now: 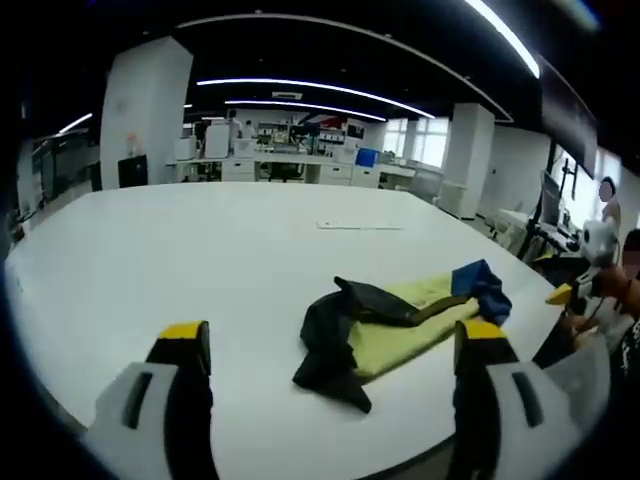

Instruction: Fold the garment on the visible template until the final outline fits inside the template.

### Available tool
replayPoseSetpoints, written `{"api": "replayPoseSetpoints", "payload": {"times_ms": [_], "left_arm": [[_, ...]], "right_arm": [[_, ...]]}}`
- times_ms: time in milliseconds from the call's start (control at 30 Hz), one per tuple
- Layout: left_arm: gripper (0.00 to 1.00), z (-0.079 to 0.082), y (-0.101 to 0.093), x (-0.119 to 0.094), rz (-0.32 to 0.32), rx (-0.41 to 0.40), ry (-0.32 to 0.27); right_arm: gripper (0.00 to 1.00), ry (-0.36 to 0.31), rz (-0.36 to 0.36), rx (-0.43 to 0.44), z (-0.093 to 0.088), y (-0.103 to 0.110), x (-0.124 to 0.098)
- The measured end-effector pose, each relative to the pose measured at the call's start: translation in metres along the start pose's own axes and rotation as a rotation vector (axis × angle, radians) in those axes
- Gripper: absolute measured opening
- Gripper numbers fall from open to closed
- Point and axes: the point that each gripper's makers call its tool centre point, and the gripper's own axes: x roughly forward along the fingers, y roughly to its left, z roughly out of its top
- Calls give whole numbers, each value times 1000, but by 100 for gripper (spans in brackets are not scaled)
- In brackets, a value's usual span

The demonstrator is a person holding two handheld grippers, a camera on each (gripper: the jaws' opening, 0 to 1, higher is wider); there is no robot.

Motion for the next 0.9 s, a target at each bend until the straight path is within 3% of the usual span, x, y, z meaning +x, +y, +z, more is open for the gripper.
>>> {"api": "replayPoseSetpoints", "payload": {"times_ms": [267,900], "left_arm": [[99,0,4,-2,-1,-3,-1],[97,-2,-2,2,-12,25,18]], "right_arm": [[99,24,-6,-18,-4,0,1],[99,-13,4,-11,4,0,3]]}}
